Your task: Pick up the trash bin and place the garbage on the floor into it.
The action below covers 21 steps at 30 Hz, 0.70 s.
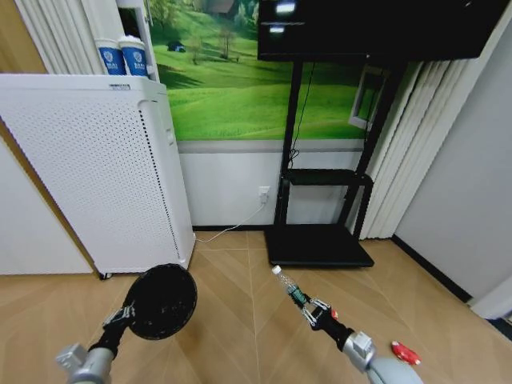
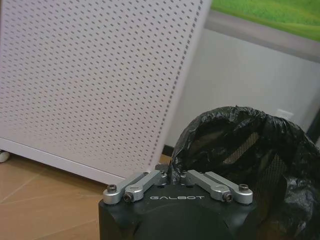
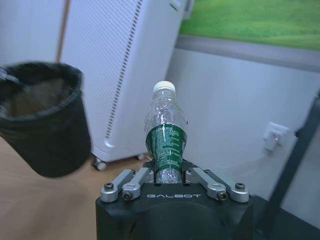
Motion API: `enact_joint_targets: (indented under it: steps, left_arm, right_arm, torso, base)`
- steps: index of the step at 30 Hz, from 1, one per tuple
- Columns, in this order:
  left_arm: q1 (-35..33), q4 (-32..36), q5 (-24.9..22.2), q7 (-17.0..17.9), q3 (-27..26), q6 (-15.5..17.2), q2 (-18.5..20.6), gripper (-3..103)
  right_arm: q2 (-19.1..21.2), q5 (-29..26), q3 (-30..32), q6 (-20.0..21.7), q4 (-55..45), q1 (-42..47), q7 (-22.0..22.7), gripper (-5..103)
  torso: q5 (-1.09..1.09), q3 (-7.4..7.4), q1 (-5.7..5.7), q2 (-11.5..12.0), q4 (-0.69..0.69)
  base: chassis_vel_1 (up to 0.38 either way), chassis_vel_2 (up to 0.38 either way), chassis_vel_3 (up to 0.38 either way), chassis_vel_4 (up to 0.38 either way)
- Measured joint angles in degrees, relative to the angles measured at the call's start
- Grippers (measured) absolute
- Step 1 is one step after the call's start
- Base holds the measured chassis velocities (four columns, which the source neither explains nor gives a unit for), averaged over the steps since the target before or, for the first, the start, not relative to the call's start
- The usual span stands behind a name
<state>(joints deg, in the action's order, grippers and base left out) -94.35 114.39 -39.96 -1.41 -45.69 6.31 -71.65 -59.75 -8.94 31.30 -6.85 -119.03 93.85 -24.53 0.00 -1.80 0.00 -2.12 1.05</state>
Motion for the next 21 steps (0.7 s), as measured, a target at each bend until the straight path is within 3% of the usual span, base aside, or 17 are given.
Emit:
enact_joint_targets:
  steps: [8,9,13,21]
  left_arm:
    - [2.3,-4.2,-0.6,-3.0,8.8,-0.8,5.8,4]
    - [3.4,-5.9,-1.2,-5.1,11.9,-0.8,7.8,4]
    - [5.9,-7.9,-2.1,-7.9,16.7,-2.1,11.0,4]
    - [9.7,-12.2,-2.4,-12.9,24.7,-2.3,13.7,4]
  right_arm:
    - [0.6,1.7,-5.7,-0.3,-5.9,3.4,-2.1,23]
    - [0.9,2.6,-7.6,-0.5,-6.0,3.4,-2.5,23]
    - [1.6,4.6,-8.9,-1.5,-5.2,4.4,-2.5,22]
    - [1.6,5.9,-12.0,-0.4,-5.7,5.0,-2.4,22]
  torso:
    - [0.0,0.0,0.0,0.0,0.02]
    - [0.0,0.0,0.0,0.0,0.01]
    - [0.0,0.0,0.0,0.0,0.03]
    - [-0.01,0.0,0.0,0.0,0.02]
  base:
    - [0.0,0.0,0.0,0.0]
    - [0.0,0.0,0.0,0.0]
    - [0.0,0.0,0.0,0.0]
    - [0.0,0.0,0.0,0.0]
